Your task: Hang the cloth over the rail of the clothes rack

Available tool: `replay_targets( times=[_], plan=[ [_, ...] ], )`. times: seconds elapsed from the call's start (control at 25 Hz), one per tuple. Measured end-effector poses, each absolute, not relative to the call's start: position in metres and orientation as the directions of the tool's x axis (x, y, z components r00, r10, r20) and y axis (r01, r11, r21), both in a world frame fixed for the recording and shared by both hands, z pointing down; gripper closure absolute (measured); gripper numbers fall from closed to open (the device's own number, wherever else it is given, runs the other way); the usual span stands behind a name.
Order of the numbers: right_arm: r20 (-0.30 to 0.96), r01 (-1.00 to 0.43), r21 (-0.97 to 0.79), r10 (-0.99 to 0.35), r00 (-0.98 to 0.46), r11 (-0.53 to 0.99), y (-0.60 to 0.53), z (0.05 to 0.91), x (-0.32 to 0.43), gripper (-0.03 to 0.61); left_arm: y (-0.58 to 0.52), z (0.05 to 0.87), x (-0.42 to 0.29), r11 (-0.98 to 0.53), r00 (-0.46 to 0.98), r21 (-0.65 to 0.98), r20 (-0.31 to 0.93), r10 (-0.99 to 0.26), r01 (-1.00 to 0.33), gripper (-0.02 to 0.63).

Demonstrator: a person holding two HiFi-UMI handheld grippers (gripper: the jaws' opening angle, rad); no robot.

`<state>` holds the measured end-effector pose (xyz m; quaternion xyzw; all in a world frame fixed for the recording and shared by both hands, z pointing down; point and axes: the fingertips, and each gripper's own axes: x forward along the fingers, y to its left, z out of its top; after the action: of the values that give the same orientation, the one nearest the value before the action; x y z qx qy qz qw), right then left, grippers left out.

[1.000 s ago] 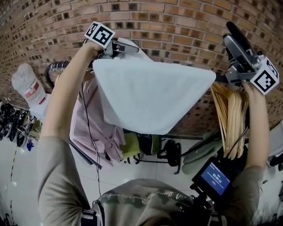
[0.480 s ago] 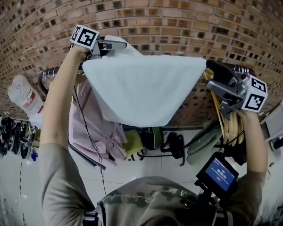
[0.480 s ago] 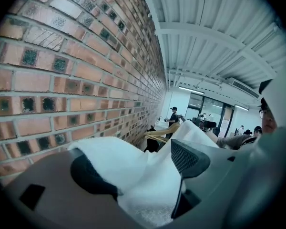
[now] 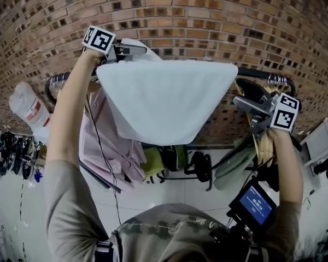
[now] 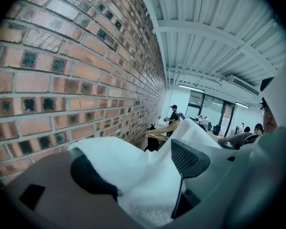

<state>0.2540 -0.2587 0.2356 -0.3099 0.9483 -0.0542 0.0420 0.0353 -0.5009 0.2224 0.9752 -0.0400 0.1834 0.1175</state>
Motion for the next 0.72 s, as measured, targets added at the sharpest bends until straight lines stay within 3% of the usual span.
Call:
replay_targets(
  times=[0.08,0.32,0.56,0.64,0.72],
  plan=[
    [-0.091,-0.576,-0.186,-0.597,-0.797,0.796,-0.260,0.235,0.262,0.305,-0.498,0.224,0.041,-0.970,0.929,0.216,0.368,-0.025,-0.112,0.224],
    [-0.040,-0.602,-0.126,-0.610,-0.791,0.789,-0.277,0.240,0.253,0.305,-0.497,0.220,0.028,-0.972,0.928,0.186,0.367,-0.064,-0.141,0.225],
    [-0.094,-0.575,-0.198,-0.600,-0.795,0.794,-0.287,0.233,0.254,0.307,-0.495,0.219,0.031,-0.971,0.934,0.197,0.353,-0.057,-0.134,0.225],
    [-0.093,-0.561,-0.195,-0.585,-0.806,0.804,-0.286,0.234,0.252,0.394,-0.496,0.218,0.032,-0.973,0.936,0.191,0.348,-0.058,-0.131,0.225],
    [-0.094,-0.549,-0.196,-0.573,-0.814,0.812,-0.285,0.234,0.249,0.397,-0.496,0.216,0.035,-0.977,0.938,0.174,0.343,-0.058,-0.124,0.225]
  ],
)
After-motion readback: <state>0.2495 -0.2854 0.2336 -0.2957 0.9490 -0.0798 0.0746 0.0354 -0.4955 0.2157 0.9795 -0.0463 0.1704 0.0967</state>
